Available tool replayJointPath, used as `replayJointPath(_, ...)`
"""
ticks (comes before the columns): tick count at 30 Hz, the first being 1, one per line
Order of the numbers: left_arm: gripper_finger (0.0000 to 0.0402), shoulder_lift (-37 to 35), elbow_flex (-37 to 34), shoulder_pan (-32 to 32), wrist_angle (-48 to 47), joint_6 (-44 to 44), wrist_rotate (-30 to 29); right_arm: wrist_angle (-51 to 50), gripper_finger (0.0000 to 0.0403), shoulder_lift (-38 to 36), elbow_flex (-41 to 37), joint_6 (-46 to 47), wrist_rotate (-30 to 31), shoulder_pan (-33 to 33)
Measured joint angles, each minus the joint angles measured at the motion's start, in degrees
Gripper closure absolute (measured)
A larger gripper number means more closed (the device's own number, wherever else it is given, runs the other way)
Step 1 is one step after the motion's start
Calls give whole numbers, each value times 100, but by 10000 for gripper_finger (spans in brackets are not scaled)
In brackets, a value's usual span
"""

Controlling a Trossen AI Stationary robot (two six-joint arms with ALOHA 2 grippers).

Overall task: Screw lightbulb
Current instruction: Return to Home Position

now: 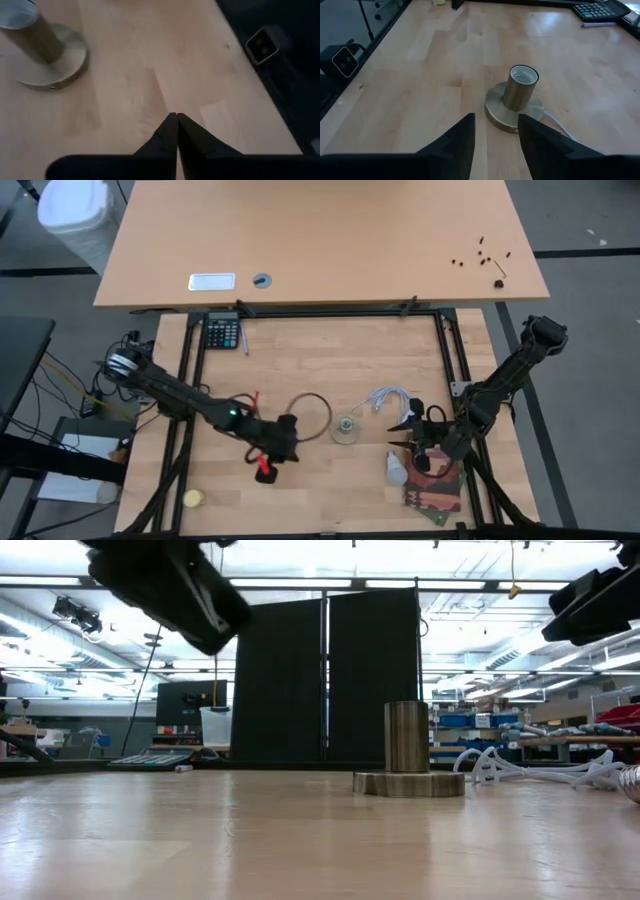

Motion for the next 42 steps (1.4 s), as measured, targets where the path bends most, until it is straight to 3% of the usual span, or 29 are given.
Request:
replayJointPath(7, 397, -1368, -1358, 44, 941, -412, -442, -55, 265, 0, 0, -225, 139, -13)
replayJointPath(19, 400, -3537, -2804, -2, 1140, -738, -1027, -312, 348, 0, -110, -171, 148, -25)
replayJointPath(26, 400, -4264, -3359, -4, 1237, -841, -1231, 1223, 394, 4, -1217, 305, 20, -14)
replayJointPath(31, 400, -4554, -3681, -4, 1237, -867, -1246, 2676, 392, 4, -1865, 280, -230, -14)
replayJointPath(42, 401, -5434, -4489, -4, 1280, -1063, -1265, 2964, 383, 2, -2533, 850, -361, -14)
